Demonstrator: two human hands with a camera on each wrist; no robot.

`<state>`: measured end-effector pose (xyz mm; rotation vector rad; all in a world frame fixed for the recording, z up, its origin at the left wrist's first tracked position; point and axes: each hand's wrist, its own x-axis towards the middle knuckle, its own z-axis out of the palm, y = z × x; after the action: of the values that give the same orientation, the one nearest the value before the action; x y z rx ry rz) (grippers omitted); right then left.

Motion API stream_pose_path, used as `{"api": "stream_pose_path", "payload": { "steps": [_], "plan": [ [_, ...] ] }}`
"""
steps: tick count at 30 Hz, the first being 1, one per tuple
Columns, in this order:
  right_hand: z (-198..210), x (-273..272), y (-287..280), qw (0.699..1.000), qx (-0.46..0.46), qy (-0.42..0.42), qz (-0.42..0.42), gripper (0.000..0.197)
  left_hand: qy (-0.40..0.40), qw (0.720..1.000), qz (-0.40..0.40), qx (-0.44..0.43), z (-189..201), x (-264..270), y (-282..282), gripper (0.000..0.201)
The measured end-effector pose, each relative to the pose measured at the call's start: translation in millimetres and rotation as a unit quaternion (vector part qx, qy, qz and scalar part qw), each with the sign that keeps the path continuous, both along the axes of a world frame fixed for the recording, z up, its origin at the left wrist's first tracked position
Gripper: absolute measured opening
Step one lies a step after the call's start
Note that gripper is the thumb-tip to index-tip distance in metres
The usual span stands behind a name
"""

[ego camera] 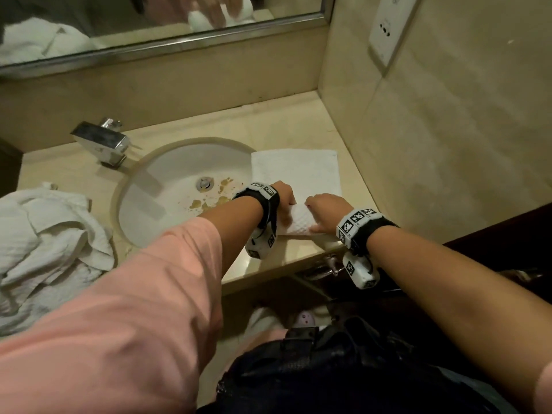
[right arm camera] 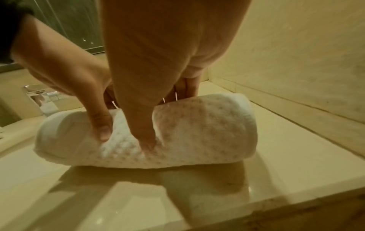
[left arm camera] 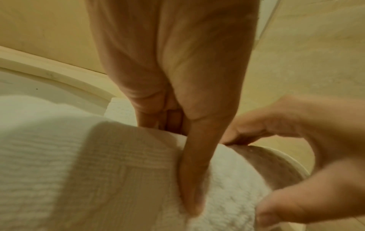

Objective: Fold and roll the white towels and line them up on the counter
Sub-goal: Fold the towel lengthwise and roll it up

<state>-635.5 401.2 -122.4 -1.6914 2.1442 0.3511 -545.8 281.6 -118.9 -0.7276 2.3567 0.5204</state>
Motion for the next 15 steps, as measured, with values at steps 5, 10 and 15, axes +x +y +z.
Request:
{"api": "stream_pose_path", "payload": {
  "steps": [5,10,15],
  "plan": [
    [-1.6,1.9,-0.7,1.0,-0.001,0.012,0.028,0.038,0.0,0.999,0.015,0.051,1.0,-4.5,-12.2,0.058],
    [-3.6,3.6,-0.4,0.991,-0.003,0.113,0.077,0.057,-0.017,0.995,0.025,0.094,7.0,-8.7,-20.3,0.065],
    [-2.5,12.0,-8.1,0.991,0.012,0.117,0.058,0.034,-0.017,0.995,0.019,0.099,3.6,-10.1,-24.0,0.066]
  ]
}}
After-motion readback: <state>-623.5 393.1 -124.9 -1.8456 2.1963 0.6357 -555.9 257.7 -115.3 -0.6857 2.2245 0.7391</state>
